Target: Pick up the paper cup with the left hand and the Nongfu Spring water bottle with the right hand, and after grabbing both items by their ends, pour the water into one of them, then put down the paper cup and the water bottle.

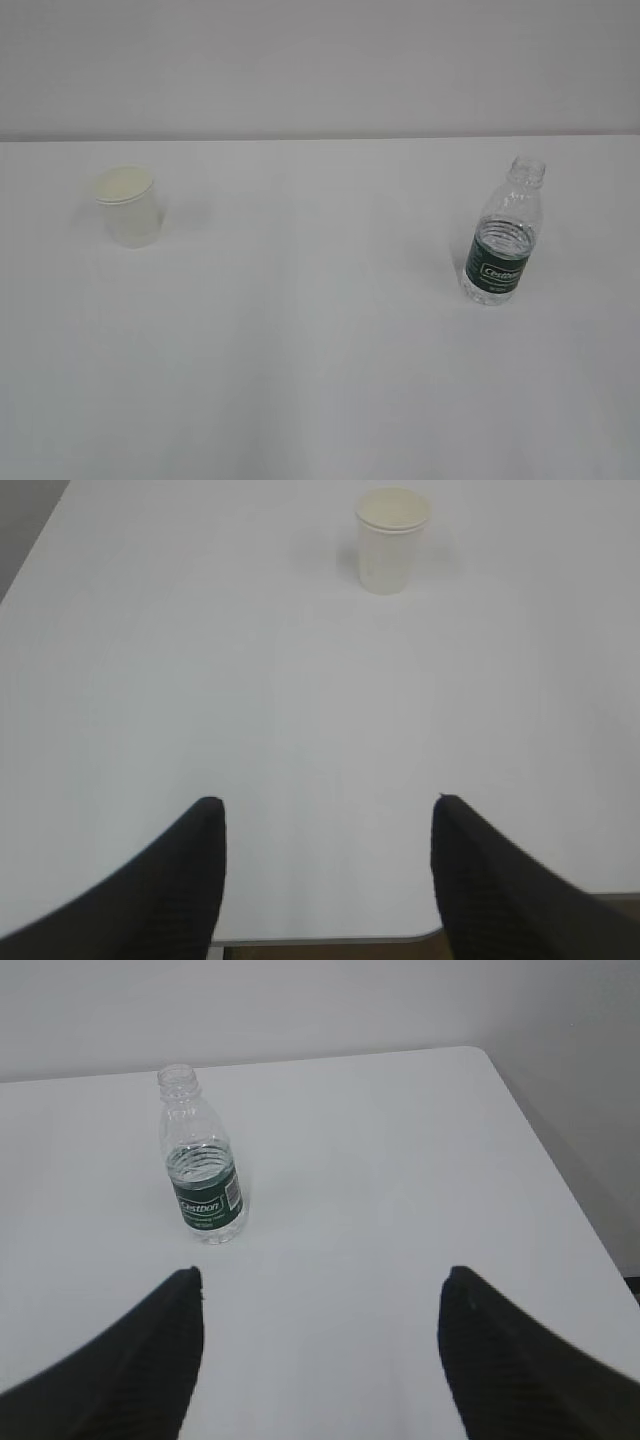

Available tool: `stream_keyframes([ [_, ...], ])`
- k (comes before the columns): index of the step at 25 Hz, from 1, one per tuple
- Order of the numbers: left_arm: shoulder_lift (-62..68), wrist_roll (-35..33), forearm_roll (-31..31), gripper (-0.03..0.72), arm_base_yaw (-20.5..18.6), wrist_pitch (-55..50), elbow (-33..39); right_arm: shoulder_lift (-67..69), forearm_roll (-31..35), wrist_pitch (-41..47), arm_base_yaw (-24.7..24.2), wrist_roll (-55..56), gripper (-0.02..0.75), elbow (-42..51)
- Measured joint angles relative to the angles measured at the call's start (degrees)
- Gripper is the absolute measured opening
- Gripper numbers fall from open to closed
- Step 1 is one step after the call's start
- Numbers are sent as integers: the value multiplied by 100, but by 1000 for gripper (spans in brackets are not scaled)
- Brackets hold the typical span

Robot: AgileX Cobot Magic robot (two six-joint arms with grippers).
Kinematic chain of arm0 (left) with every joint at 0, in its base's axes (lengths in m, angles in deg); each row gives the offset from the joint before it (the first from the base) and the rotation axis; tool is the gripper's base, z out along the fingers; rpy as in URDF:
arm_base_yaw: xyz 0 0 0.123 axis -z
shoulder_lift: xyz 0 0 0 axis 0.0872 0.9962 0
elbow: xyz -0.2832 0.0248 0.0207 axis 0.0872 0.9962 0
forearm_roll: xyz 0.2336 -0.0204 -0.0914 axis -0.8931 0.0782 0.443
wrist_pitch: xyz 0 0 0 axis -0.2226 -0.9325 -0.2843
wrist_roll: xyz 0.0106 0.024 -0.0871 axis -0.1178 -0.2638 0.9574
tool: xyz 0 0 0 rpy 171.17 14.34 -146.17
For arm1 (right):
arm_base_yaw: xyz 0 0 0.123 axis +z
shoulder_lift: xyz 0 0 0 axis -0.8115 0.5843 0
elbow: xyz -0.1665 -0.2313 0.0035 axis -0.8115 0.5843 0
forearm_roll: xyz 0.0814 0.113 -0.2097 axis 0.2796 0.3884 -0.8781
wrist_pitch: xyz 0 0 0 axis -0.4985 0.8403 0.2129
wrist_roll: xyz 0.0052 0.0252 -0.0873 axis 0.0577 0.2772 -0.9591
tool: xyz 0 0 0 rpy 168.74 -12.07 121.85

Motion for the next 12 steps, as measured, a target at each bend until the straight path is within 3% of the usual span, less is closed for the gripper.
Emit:
stream_keyframes([
  [12,0,0,0,461,0,0,0,0,0,0,0,0,552,0],
])
